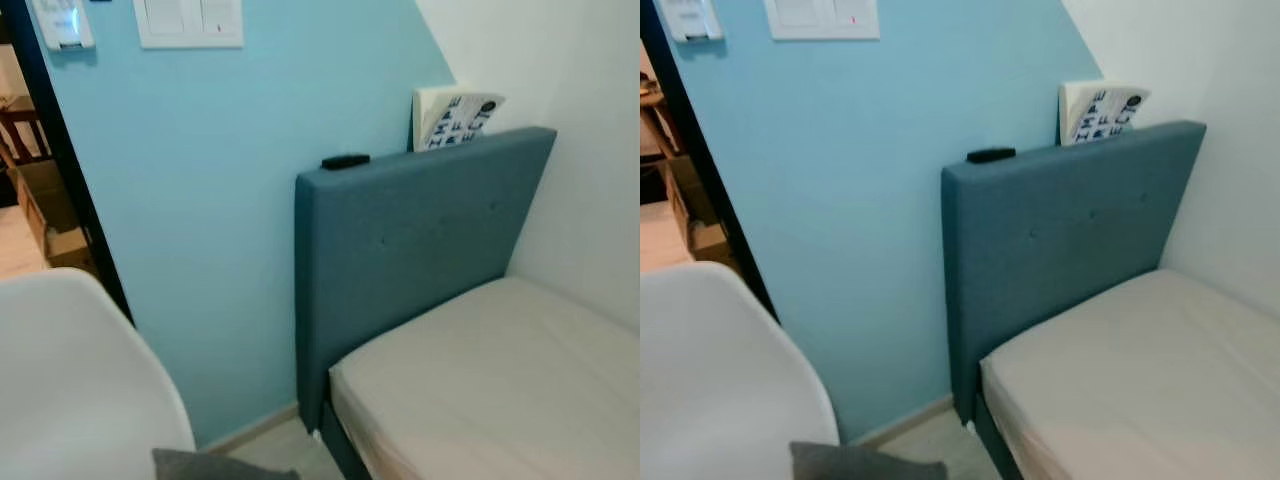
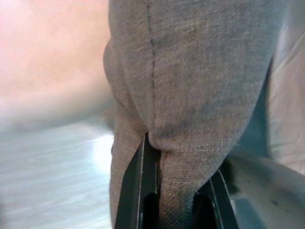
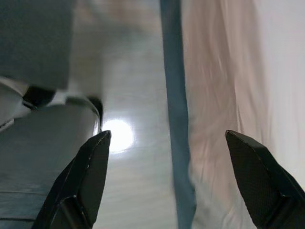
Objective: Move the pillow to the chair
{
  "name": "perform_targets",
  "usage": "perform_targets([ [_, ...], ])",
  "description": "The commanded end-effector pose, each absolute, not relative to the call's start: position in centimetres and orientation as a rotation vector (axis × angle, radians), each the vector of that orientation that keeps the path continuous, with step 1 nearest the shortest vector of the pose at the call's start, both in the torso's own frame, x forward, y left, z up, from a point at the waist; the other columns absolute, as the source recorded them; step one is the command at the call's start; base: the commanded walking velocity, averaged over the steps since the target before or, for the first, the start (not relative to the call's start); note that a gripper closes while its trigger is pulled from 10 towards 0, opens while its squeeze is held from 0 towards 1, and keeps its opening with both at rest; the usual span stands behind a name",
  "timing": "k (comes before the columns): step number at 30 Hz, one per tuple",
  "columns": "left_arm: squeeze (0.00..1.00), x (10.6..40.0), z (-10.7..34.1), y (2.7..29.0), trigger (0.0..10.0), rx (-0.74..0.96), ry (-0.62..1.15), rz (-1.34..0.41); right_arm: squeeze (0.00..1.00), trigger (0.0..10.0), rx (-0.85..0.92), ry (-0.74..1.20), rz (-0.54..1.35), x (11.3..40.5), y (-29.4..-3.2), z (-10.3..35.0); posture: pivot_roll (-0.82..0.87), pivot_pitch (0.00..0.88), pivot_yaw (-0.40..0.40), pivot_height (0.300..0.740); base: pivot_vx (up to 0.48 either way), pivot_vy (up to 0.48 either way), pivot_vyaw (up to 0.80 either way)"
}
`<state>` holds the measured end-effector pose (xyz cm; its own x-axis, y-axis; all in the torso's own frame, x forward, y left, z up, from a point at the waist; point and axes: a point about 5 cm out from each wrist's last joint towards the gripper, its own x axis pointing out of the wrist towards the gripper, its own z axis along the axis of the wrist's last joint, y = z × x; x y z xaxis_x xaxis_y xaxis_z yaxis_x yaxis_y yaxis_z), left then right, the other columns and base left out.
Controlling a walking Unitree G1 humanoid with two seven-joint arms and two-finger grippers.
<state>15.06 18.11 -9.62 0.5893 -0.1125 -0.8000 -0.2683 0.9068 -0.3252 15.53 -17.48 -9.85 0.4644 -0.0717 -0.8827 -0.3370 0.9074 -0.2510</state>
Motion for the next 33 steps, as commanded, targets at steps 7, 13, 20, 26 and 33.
perform_targets([
  [7, 0.0, 21.7, -5.1, 13.9, 10.0, -0.735, 0.564, -0.345, 0.0, 10.0, -0.423, 1.13, 0.162, 14.5, -17.8, -10.3, -0.09, 0.034, -0.014, 0.74, 0.0, 0.0, 0.8],
  [13, 0.0, 29.0, 2.8, 13.9, 10.0, -0.835, 0.113, -0.564, 0.0, 10.0, -0.429, 1.129, 0.165, 14.5, -17.8, -10.2, -0.09, 0.033, -0.009, 0.74, 0.0, 0.0, 0.8],
  [20, 0.0, 30.0, 4.7, 18.9, 10.0, -0.943, -0.077, -0.417, 0.0, 10.0, -0.42, 1.132, 0.156, 14.3, -17.8, -10.3, -0.09, 0.034, 0.001, 0.74, 0.0, 0.0, 0.8],
  [26, 0.0, 28.5, 4.7, 22.6, 10.0, -0.924, -0.147, -0.311, 0.0, 10.0, -0.422, 1.143, 0.165, 14.0, -17.9, -10.4, -0.06, 0.045, -0.005, 0.74, 0.0, 0.0, 0.8],
  [33, 0.0, 26.2, 2.8, 25.8, 10.0, -0.886, -0.11, -0.072, 0.0, 10.0, -0.44, 1.145, 0.188, 13.7, -17.9, -10.5, -0.05, 0.05, -0.014, 0.74, 0.0, 0.0, 0.8],
])
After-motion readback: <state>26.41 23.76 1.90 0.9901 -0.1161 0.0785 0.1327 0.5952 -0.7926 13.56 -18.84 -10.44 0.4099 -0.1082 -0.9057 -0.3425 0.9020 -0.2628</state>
